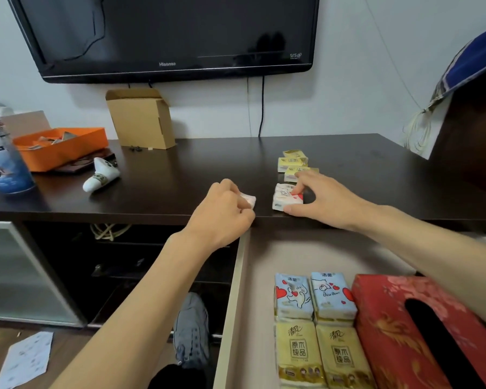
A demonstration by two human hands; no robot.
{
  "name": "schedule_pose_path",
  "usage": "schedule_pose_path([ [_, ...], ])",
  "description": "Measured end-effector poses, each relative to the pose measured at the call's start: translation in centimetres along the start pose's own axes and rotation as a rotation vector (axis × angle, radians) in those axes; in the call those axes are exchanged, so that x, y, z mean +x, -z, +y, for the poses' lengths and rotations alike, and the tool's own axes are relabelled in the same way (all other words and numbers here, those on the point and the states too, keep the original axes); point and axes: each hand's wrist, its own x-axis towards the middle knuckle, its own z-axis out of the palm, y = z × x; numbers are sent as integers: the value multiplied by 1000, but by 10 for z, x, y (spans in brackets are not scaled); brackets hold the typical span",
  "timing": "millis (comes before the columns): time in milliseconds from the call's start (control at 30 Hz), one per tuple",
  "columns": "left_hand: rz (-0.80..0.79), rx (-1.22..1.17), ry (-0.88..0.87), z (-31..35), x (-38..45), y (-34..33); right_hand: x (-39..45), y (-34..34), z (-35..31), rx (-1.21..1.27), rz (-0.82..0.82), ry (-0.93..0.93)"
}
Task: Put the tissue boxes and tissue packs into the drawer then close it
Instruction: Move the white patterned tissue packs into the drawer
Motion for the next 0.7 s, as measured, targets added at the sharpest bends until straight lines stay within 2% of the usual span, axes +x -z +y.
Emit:
schedule_pose_path([
  [100,-98,45,6,2,-1,3,0,4,2,67,-43,-72],
  [167,-135,73,-13,1,-3,3,-3,0,4,142,-5,-100],
  [333,-51,133,-137,-4,-6,7,-23,-6,6,336,104,-95],
  [400,-20,77,-102,-1,-10,5,-36,-4,6,388,121,-79],
  [467,7,43,-68,3,-17,1,-52,1,5,389,110,-54],
  [567,23,-45,-114,9,-34,0,-81,10,3,373,83,-25],
  [700,-74,-131,-162,20,-61,0,-129,15,0,278,50,-35],
])
